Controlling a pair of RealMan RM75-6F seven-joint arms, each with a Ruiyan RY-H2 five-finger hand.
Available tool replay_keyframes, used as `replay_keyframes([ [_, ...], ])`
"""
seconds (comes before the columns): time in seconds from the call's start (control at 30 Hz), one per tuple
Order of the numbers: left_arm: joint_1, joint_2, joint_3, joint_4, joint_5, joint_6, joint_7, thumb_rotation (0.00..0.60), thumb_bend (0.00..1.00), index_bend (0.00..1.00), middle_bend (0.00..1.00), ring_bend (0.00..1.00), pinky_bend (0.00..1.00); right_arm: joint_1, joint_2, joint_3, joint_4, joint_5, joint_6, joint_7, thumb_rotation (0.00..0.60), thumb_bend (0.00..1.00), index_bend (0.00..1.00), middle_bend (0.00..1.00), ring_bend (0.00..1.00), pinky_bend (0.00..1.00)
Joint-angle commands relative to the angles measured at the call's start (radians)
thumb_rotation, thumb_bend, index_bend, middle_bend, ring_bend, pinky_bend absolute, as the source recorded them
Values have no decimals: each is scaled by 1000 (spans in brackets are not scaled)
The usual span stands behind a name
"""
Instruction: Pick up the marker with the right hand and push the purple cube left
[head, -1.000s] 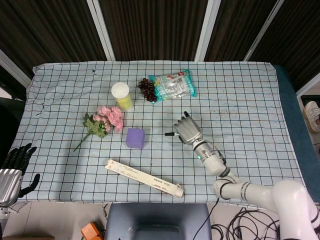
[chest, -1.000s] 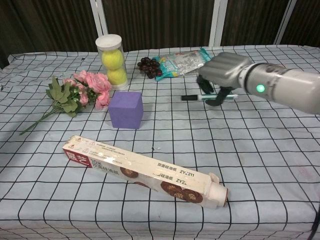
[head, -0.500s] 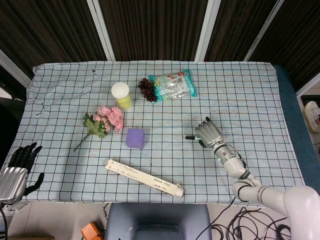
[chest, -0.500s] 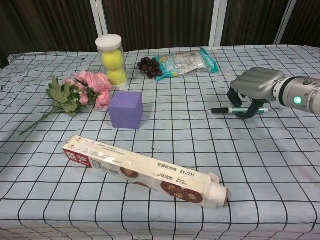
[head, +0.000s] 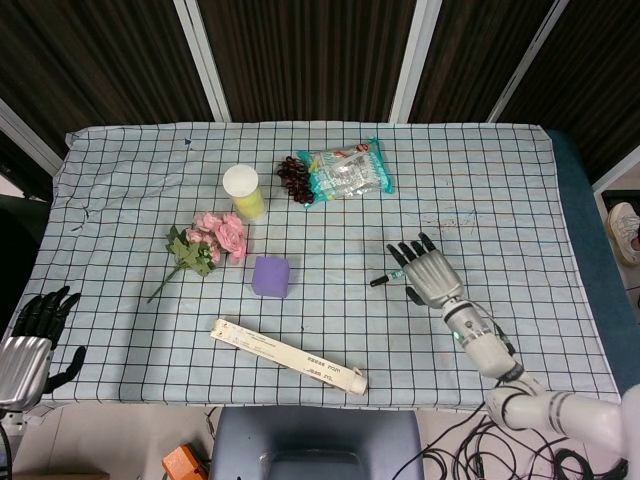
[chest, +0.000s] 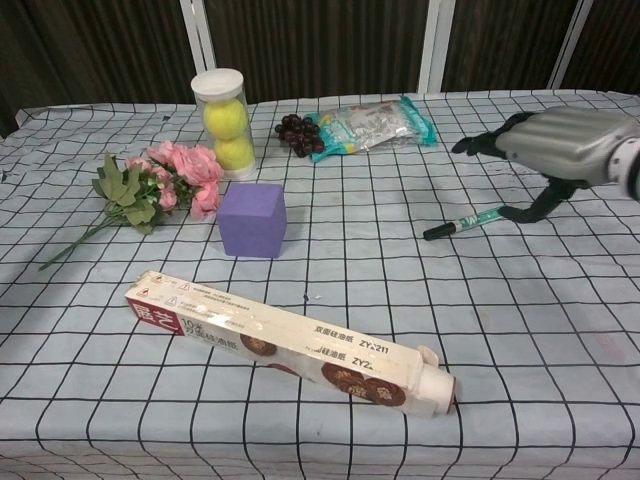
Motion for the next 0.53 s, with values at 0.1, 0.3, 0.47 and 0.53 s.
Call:
replay_keyframes([
  [0.1, 2, -11, 0, 8, 16, 14, 20, 600, 423, 0, 0, 0, 68, -384, 284, -149, -378, -238, 570, 84, 600, 446, 54, 87, 43, 85],
  [0.3, 7, -17, 11, -4, 29, 18, 52, 600, 423, 0, 0, 0, 66, -577, 230, -195, -239, -277, 733, 288, 600, 388, 5, 27, 0, 13],
  [0.47, 11, -20, 9, -8, 34, 29, 64, 600, 422, 0, 0, 0, 66, -604, 236, -150, -218, -331, 796, 321, 600, 366, 0, 0, 0, 0],
  [0.53, 10, -21, 10, -9, 34, 27, 68, 600, 422, 0, 0, 0, 66, -611, 238, -149, -221, -327, 772, 319, 600, 366, 0, 0, 0, 0],
])
